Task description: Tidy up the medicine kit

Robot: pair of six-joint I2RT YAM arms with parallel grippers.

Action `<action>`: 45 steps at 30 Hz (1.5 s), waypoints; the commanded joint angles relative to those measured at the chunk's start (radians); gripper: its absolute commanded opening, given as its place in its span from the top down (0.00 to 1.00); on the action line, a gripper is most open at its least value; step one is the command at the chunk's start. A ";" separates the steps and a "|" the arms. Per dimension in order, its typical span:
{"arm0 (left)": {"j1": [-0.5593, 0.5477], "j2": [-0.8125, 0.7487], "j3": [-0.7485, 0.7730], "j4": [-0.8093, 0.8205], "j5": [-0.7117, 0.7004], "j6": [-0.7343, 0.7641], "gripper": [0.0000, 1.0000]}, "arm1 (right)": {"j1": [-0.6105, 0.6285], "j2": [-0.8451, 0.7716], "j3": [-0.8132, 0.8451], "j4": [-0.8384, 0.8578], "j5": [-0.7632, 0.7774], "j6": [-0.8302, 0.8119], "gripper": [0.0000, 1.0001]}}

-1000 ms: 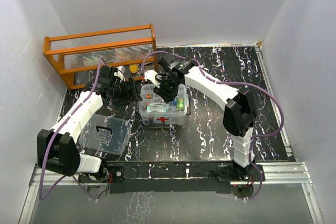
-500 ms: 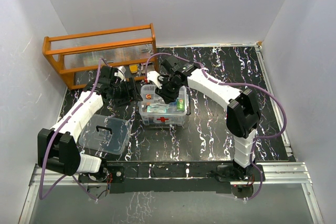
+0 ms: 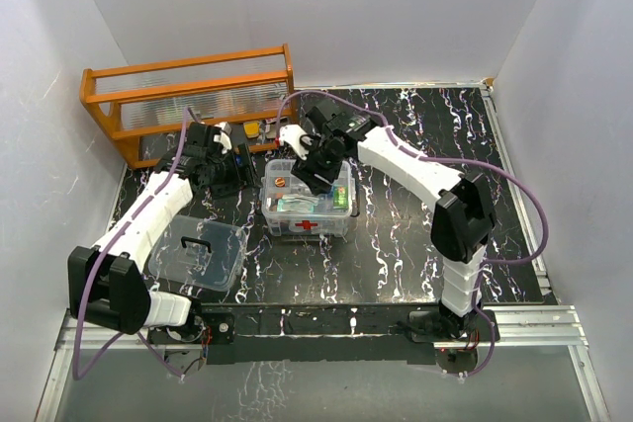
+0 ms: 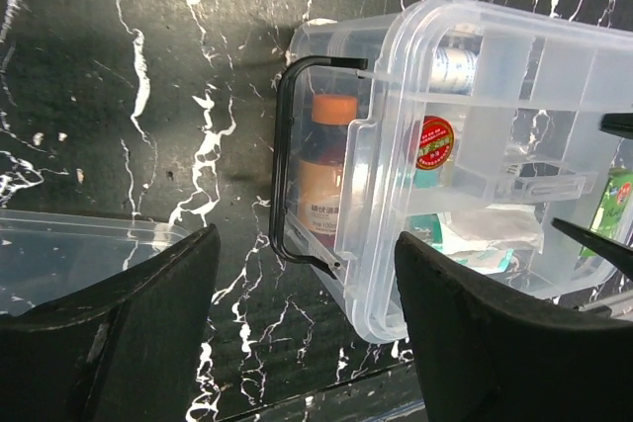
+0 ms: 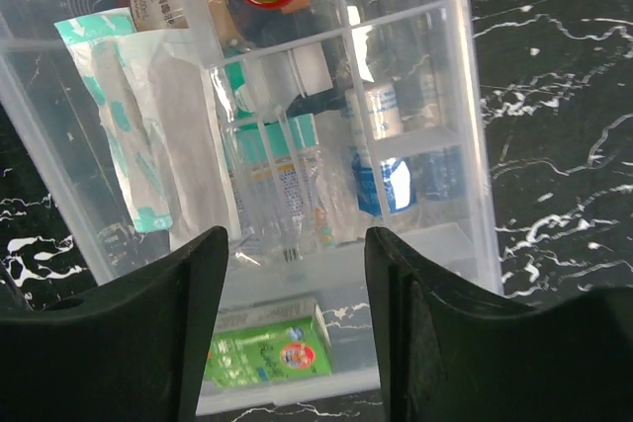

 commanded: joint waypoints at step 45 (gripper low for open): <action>0.072 -0.264 -0.427 -0.155 -0.689 -0.652 0.85 | -0.006 -0.550 -0.496 0.488 0.090 0.578 0.56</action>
